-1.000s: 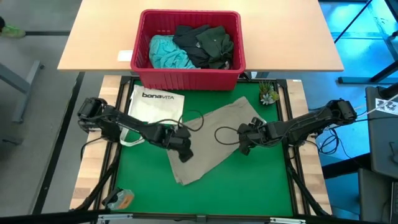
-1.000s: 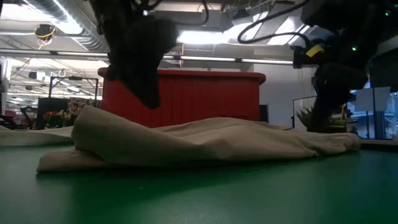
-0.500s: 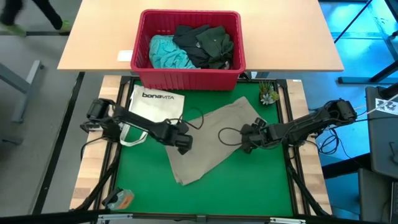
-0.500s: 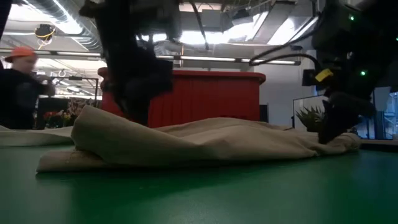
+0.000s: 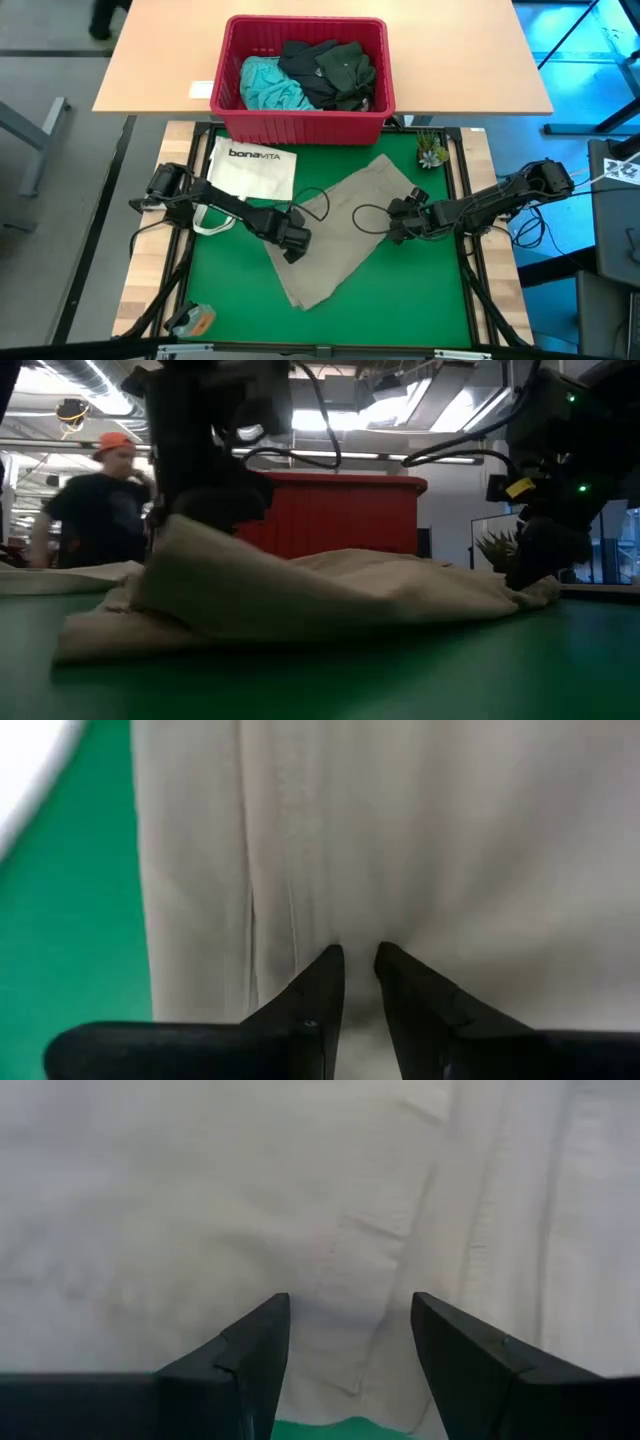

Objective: Fold Laundry from Bin
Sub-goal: Fold the light brown shorts

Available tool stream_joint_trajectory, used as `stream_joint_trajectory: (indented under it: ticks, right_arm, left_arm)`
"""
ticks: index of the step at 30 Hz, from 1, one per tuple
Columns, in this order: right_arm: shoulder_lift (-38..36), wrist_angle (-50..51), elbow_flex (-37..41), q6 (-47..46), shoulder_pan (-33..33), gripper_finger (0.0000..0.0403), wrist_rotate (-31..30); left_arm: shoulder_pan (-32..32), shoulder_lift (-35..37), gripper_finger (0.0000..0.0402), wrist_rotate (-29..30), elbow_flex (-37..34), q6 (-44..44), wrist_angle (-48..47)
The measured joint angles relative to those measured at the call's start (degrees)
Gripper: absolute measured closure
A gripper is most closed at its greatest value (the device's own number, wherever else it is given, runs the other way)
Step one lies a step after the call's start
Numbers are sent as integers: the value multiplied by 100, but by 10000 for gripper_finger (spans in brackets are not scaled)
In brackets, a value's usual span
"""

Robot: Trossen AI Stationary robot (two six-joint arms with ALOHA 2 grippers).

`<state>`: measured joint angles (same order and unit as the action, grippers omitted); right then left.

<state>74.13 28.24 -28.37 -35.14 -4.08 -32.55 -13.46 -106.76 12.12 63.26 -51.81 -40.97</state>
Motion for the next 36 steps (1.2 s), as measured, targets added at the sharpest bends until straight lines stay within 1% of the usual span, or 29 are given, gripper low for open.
stream_joint_trajectory:
  ticks: [3,7,14,19,23,29,33,36]
  right_arm:
    - [0,-99,-1,128,0,194,-170]
    - [0,-365,1,243,0,194,-185]
    - [0,-843,-1,690,0,194,-142]
    - [0,-924,-1,738,0,194,-134]
    - [0,-893,-62,1183,0,194,-133]
    - [-2,-875,-698,1882,27,194,-139]
    - [-2,-901,-1154,2340,295,194,-72]
    - [-2,-1060,-1332,2534,639,194,137]
  left_arm:
    - [-244,0,333,-254,0,-207,281]
    - [-598,-9,333,-442,-5,-587,748]
    - [-1092,-43,333,-454,-23,-1362,1599]
    - [-1303,-184,333,-400,-28,-1692,2235]
    - [-1306,-250,333,-428,-28,-1675,2742]
    - [-1124,157,333,-146,-28,-1400,2874]
    - [-1008,403,333,267,-28,-1057,2843]
    - [-863,519,333,635,-20,-750,2867]
